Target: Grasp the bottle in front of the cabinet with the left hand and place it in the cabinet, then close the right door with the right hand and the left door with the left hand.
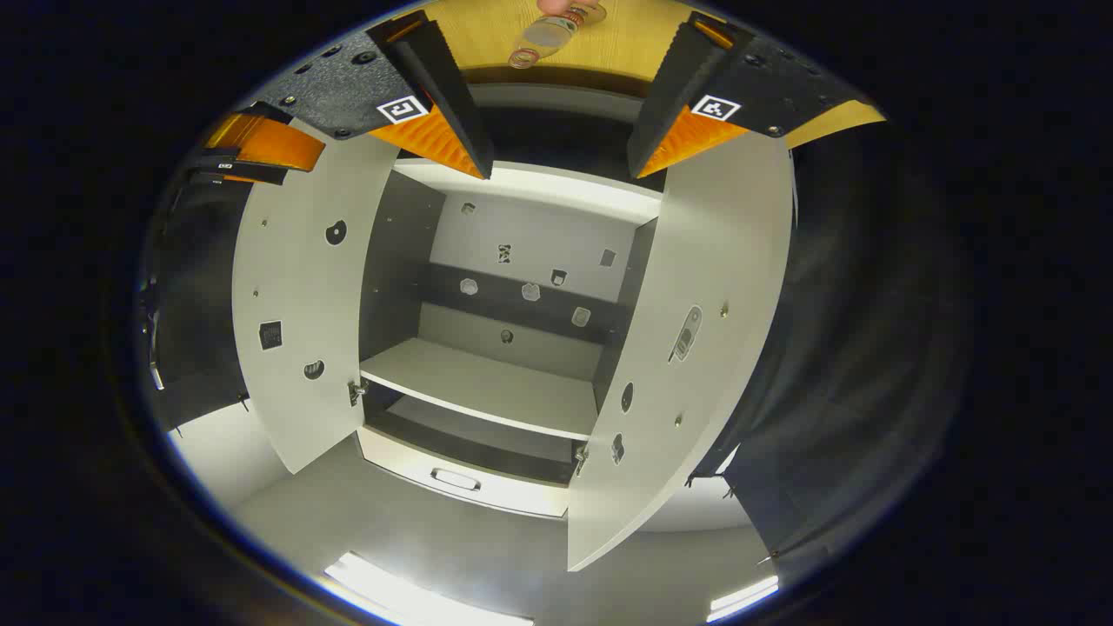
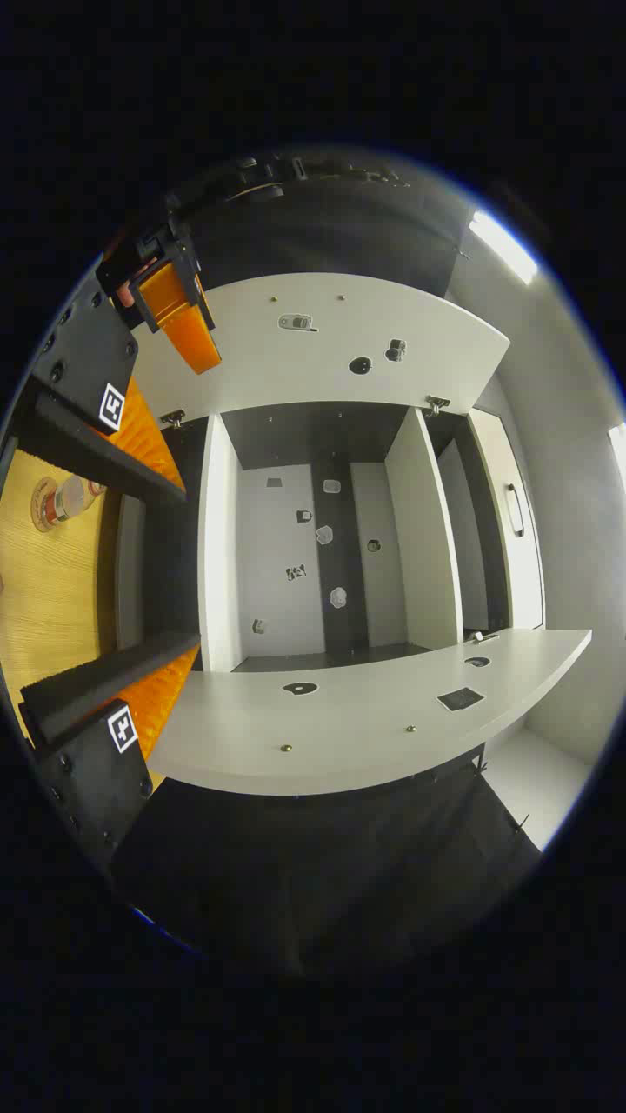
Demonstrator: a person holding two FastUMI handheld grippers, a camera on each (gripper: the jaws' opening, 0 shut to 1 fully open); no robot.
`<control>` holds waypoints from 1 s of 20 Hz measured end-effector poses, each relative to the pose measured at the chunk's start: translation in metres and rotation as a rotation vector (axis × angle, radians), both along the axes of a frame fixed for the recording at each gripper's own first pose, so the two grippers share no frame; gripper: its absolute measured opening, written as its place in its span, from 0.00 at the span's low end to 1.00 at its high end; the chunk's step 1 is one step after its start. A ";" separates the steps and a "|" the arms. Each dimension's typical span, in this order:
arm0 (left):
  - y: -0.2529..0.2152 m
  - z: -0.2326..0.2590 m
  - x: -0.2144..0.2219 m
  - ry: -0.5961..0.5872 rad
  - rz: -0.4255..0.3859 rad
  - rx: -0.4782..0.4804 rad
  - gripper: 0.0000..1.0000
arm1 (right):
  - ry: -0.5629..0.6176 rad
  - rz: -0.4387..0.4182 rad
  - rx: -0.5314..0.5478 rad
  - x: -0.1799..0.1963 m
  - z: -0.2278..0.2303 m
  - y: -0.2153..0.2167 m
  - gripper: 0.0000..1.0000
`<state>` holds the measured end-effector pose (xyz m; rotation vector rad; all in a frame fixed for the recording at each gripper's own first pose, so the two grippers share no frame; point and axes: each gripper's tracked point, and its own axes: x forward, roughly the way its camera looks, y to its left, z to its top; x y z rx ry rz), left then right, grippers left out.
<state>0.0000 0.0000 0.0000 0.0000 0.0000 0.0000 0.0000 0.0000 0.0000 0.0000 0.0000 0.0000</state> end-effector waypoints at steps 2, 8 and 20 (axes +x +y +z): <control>-0.002 0.004 -0.002 -0.016 -0.002 0.023 0.94 | 0.000 -0.002 0.006 -0.002 -0.001 -0.004 0.98; -0.019 0.004 -0.004 -0.024 -0.030 0.027 0.94 | 0.017 -0.009 0.035 -0.008 -0.009 -0.012 0.98; -0.020 0.002 0.002 -0.020 -0.045 0.027 0.94 | 0.004 -0.018 0.025 -0.011 -0.006 -0.010 0.98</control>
